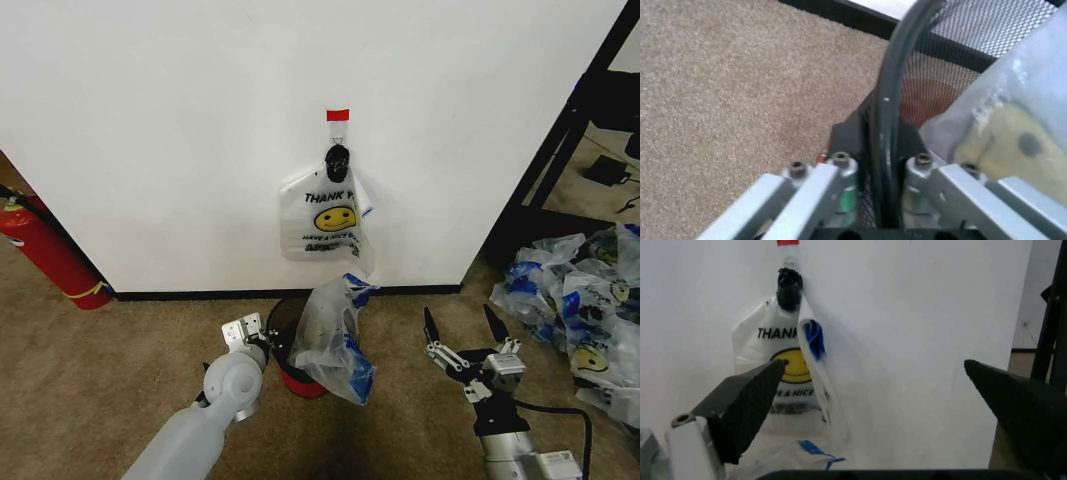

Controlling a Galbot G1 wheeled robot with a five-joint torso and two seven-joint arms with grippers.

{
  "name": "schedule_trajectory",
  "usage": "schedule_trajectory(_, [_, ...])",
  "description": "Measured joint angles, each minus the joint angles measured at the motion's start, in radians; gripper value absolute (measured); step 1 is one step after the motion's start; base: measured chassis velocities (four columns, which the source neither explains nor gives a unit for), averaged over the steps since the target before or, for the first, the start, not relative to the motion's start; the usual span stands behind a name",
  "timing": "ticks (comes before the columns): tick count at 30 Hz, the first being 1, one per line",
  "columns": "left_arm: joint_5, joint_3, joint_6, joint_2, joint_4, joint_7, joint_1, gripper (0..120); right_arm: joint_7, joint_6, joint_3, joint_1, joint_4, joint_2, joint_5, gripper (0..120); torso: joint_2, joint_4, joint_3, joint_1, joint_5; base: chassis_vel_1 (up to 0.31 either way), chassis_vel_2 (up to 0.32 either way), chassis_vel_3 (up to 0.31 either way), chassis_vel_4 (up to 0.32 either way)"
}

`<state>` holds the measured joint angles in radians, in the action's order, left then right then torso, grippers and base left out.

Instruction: Pick up the garbage bag from the wall and place it over the trash bin.

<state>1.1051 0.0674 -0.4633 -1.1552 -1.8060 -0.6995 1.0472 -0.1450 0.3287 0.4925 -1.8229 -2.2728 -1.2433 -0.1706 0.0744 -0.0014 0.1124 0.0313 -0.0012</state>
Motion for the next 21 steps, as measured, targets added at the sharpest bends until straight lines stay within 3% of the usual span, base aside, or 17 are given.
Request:
schedule_trajectory(12, [-0.005,0.018,-0.004,0.021,-0.045,0.023,0.018,55,-0.005,0.001,-0.009,0.009,0.004,-0.001,-0.001,100,0.000,-0.0001,0.000,0.000,-0.0001,0.000,0.000,0.000,0.000])
schedule_trajectory(21, [-0.089,0.041,-0.009,0.078,-0.128,0.041,0.069,89,-0.004,0.004,-0.022,0.008,0.001,-0.004,0.005,100,0.000,-0.0001,0.000,0.000,-0.0001,0.000,0.000,0.000,0.000])
